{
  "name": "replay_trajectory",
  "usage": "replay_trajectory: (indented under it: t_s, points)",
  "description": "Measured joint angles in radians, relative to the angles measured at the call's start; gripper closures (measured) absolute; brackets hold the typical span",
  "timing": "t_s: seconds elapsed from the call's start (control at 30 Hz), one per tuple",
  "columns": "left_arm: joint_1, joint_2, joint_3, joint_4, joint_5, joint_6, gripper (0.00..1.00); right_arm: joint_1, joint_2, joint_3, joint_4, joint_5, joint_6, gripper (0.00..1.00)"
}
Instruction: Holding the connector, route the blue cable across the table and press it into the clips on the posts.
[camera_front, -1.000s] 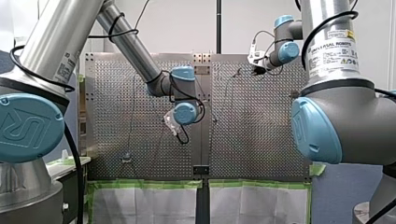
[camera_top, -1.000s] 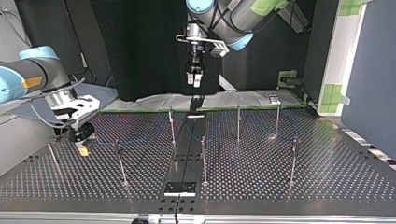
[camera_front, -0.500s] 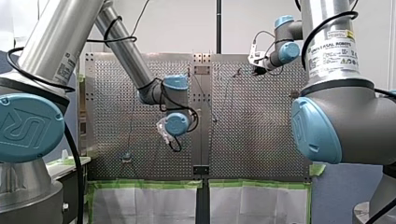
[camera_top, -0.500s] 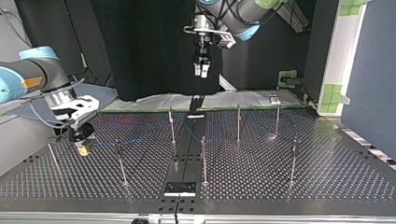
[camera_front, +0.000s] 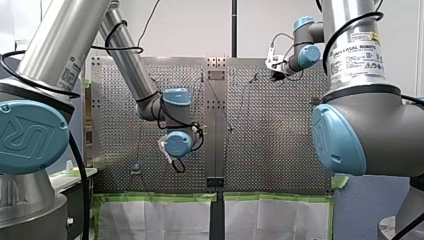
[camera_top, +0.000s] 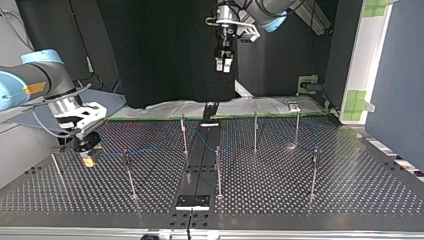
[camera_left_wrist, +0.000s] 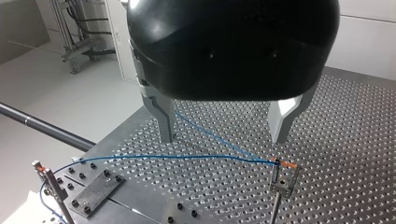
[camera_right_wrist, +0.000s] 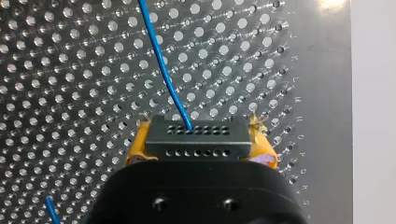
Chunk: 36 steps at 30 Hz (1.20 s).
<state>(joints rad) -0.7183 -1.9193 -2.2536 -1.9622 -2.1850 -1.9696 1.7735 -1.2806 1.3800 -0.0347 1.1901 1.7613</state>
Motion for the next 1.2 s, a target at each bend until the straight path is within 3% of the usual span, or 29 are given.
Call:
replay_trajectory:
  t_s: [0.4,1.2]
  points:
    - [0.0,0.0,-0.091,0.091,0.001,0.0,0.02,0.012,-0.001,0.001,0.002,0.012,0.0,1.0]
    - [0.0,0.0,-0.098,0.098,0.001,0.0,0.02,0.013,-0.001,0.001,0.002,0.013,0.0,1.0]
